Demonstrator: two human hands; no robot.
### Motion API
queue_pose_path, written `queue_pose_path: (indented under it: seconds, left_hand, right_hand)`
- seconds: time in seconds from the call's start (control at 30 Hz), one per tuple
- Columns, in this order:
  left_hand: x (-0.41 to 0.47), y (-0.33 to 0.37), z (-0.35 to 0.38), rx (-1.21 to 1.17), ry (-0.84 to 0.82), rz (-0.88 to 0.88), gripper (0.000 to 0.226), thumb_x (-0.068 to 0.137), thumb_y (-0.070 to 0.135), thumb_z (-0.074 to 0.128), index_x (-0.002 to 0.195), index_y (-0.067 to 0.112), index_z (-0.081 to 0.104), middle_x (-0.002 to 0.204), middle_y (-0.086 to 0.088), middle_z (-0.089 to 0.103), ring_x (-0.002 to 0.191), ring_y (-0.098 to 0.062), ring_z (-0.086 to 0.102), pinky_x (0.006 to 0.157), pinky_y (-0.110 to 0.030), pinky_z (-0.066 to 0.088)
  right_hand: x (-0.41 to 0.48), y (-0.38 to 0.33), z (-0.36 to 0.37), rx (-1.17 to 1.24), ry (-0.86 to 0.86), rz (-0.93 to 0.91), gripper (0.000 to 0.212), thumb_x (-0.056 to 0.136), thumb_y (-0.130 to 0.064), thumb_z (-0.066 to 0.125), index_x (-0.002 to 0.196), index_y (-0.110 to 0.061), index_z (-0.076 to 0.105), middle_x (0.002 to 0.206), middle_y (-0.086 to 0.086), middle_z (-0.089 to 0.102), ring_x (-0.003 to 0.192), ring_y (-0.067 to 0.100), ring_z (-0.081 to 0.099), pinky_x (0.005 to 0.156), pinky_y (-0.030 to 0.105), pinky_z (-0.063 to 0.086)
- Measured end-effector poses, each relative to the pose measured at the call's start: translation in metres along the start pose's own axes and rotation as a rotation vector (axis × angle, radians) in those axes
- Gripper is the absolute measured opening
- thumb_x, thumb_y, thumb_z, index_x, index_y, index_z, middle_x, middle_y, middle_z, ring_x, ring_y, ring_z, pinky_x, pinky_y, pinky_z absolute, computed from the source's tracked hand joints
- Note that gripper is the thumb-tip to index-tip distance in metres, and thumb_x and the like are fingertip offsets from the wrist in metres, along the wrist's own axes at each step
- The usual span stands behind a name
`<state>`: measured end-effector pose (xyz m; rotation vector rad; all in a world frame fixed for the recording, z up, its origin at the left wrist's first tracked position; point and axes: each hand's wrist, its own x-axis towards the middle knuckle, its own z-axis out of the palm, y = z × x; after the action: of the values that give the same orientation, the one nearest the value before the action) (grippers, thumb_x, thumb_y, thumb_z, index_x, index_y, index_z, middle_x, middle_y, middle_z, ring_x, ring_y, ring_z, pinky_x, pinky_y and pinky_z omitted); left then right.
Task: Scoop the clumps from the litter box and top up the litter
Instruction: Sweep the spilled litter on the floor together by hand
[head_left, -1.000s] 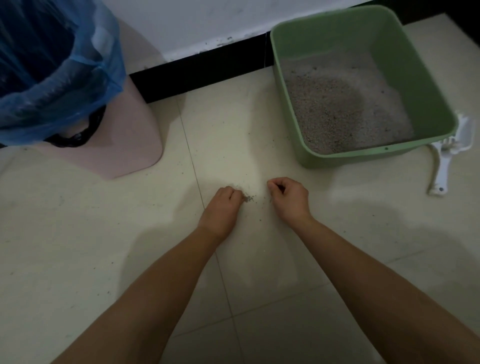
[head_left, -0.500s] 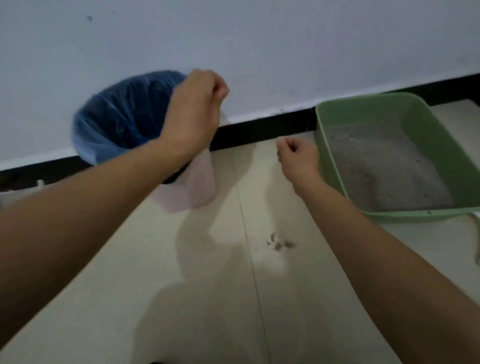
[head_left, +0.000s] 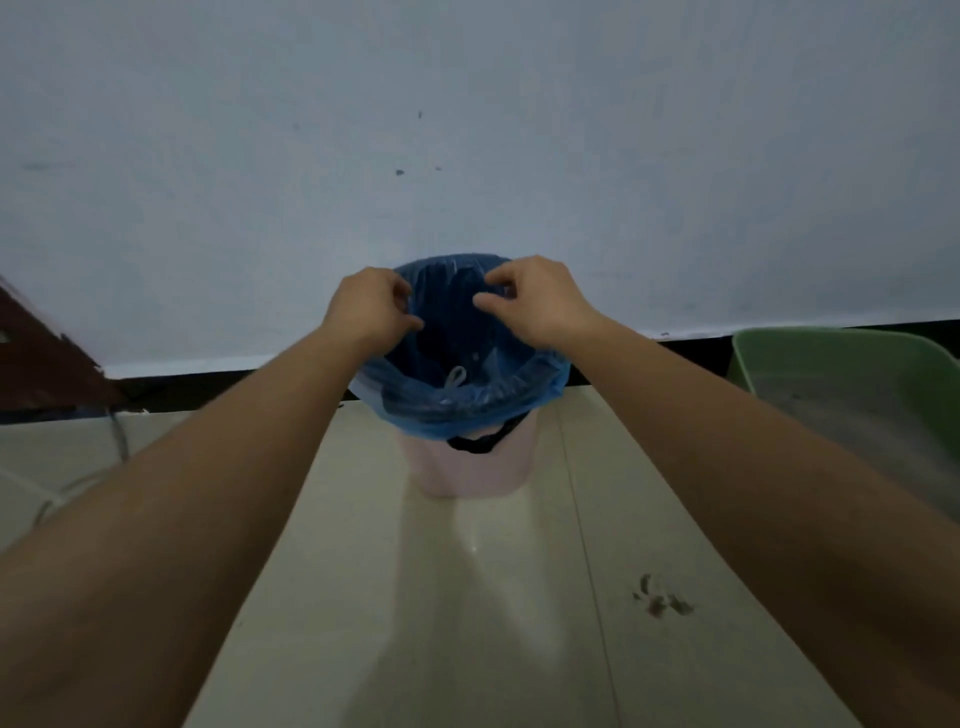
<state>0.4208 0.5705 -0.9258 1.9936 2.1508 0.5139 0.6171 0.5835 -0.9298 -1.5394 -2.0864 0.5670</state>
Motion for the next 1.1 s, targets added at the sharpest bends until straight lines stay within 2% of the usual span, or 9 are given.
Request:
queue_pose_path:
  seconds: [0.1, 0.2, 0.3, 0.5, 0.67, 0.83, 0.97, 1.03, 1.1]
  left_hand:
    - [0.003, -0.004, 0.000, -0.035, 0.016, -0.034, 0.019, 0.087, 0.011, 0.066, 0.105, 0.013, 0.073, 0.106, -0.006, 0.071, 0.097, -0.023, 0.064, 0.086, -0.033, 0.052]
    - [0.005, 0.001, 0.007, -0.007, -0.076, 0.000, 0.055, 0.083, -0.002, 0.060, 0.136, 0.012, 0.053, 0.125, -0.011, 0.063, 0.113, -0.028, 0.059, 0.098, -0.038, 0.049]
    - [0.006, 0.013, 0.013, -0.020, -0.047, 0.015, 0.058, 0.085, 0.014, 0.068, 0.140, 0.014, 0.048, 0.124, -0.009, 0.064, 0.113, -0.029, 0.059, 0.098, -0.041, 0.048]
    - [-0.021, 0.075, 0.044, -0.029, 0.212, 0.361, 0.041, 0.090, 0.003, 0.046, 0.128, 0.012, 0.059, 0.132, -0.008, 0.058, 0.123, -0.026, 0.050, 0.102, -0.037, 0.041]
    - [-0.069, 0.141, 0.120, -0.318, 0.322, 0.586, 0.032, 0.090, 0.004, 0.049, 0.120, 0.007, 0.061, 0.118, -0.007, 0.063, 0.110, -0.016, 0.054, 0.095, -0.015, 0.036]
    - [-0.147, 0.152, 0.246, -0.372, -0.080, 0.446, 0.043, 0.094, 0.005, 0.046, 0.136, 0.009, 0.052, 0.137, -0.007, 0.055, 0.127, -0.019, 0.050, 0.108, -0.015, 0.026]
    - [-0.192, 0.106, 0.313, -0.084, -0.495, 0.422, 0.060, 0.097, 0.029, 0.023, 0.152, 0.007, 0.019, 0.160, -0.009, 0.016, 0.149, -0.021, 0.013, 0.120, -0.027, 0.005]
    - [-0.212, 0.087, 0.327, 0.081, -0.576, 0.406, 0.071, 0.091, 0.040, 0.007, 0.154, 0.008, 0.001, 0.162, -0.008, -0.006, 0.149, -0.020, -0.007, 0.121, -0.035, -0.003]
    - [-0.228, 0.080, 0.335, 0.171, -0.602, 0.423, 0.077, 0.086, 0.048, -0.003, 0.153, 0.010, -0.010, 0.159, -0.005, -0.020, 0.146, -0.017, -0.023, 0.120, -0.039, -0.010]
  right_hand:
    - [-0.003, 0.007, 0.004, 0.044, 0.014, -0.010, 0.025, 0.097, -0.018, 0.061, 0.121, -0.016, 0.070, 0.120, 0.002, 0.069, 0.110, 0.016, 0.062, 0.091, 0.016, 0.043]
    - [-0.006, 0.017, -0.003, 0.047, -0.104, -0.013, 0.041, 0.091, 0.000, 0.062, 0.128, -0.018, 0.065, 0.131, 0.001, 0.063, 0.122, 0.016, 0.057, 0.097, 0.016, 0.040]
    - [-0.018, 0.030, -0.014, 0.096, -0.054, -0.049, 0.041, 0.092, -0.016, 0.067, 0.132, -0.018, 0.062, 0.136, 0.000, 0.060, 0.124, 0.014, 0.055, 0.107, 0.024, 0.041]
    - [-0.075, 0.101, -0.015, 0.179, 0.227, 0.019, 0.027, 0.098, -0.022, 0.057, 0.122, -0.015, 0.068, 0.112, 0.000, 0.070, 0.098, 0.011, 0.063, 0.092, 0.025, 0.049]
    - [-0.159, 0.184, 0.023, 0.158, -0.062, 0.183, 0.029, 0.100, -0.027, 0.053, 0.124, -0.018, 0.066, 0.115, -0.002, 0.069, 0.102, 0.013, 0.063, 0.093, 0.030, 0.050]
    - [-0.269, 0.270, 0.073, -0.164, -0.291, 0.328, 0.040, 0.101, -0.026, 0.042, 0.137, -0.014, 0.055, 0.141, 0.010, 0.054, 0.126, 0.026, 0.052, 0.104, 0.032, 0.041]
    - [-0.330, 0.304, 0.100, -0.325, -0.279, 0.288, 0.068, 0.100, -0.046, 0.018, 0.155, -0.006, 0.023, 0.163, 0.011, 0.013, 0.151, 0.030, 0.012, 0.122, 0.039, 0.012]
    - [-0.343, 0.309, 0.110, -0.371, -0.310, 0.269, 0.071, 0.102, -0.051, 0.017, 0.157, -0.009, 0.001, 0.164, 0.008, -0.010, 0.151, 0.023, -0.012, 0.123, 0.038, -0.004]
    - [-0.348, 0.310, 0.117, -0.412, -0.284, 0.252, 0.075, 0.102, -0.055, 0.017, 0.156, -0.008, -0.003, 0.163, 0.009, -0.014, 0.150, 0.022, -0.019, 0.121, 0.040, -0.007]
